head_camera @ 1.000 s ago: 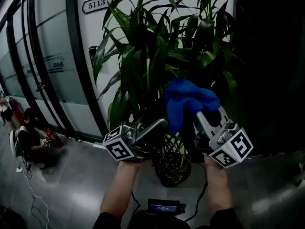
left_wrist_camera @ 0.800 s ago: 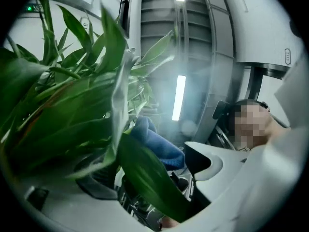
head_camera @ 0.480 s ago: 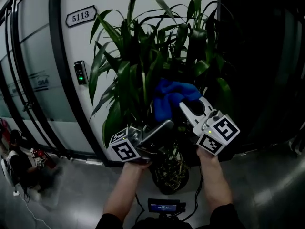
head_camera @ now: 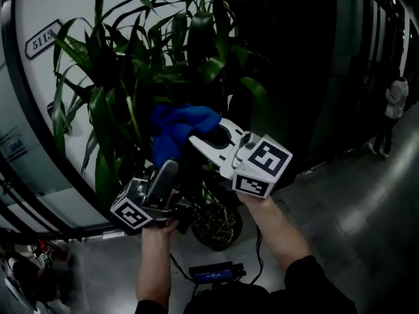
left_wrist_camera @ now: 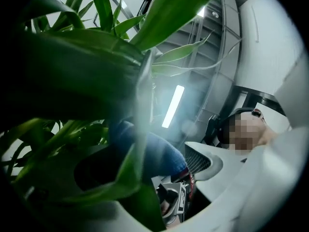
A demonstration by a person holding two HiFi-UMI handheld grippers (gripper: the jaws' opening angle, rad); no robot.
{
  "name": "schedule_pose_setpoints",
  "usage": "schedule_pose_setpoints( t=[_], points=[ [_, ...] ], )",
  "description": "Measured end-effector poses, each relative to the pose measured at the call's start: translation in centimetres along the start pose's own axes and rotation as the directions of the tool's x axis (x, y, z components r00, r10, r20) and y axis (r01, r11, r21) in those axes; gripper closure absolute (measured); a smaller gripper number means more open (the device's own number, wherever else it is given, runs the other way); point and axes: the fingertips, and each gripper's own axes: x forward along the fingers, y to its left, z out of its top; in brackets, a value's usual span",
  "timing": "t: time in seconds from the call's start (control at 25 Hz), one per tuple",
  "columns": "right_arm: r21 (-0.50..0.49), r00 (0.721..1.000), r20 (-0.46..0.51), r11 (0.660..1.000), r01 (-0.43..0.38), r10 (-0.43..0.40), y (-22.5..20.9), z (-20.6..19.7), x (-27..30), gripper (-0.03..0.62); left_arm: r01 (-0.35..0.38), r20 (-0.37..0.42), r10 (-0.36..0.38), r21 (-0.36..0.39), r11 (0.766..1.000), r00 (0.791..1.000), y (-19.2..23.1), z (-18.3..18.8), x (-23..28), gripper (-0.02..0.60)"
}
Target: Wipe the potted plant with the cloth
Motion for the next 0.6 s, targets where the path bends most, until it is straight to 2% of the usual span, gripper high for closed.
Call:
schedule_pose_setpoints(
  t=[0.2,0.6],
  points=[
    [0.014,0.999,-0.042,1.000,-0.022,0.022,1.4,-0.7,-1.0,0.522,-0.011,0.027,0.011,-0.011,1.000,1.000,-0.3,-0.2,-0.2,0.161],
    [-0.039,0.982,-0.166,0.994,-0.101,0.093,4.4,-4.0,-3.0,0.522,-0.041,0.049,0.042,-0.033,0.999,0.998,0.8,-0.5,-1.2,0.161]
  ],
)
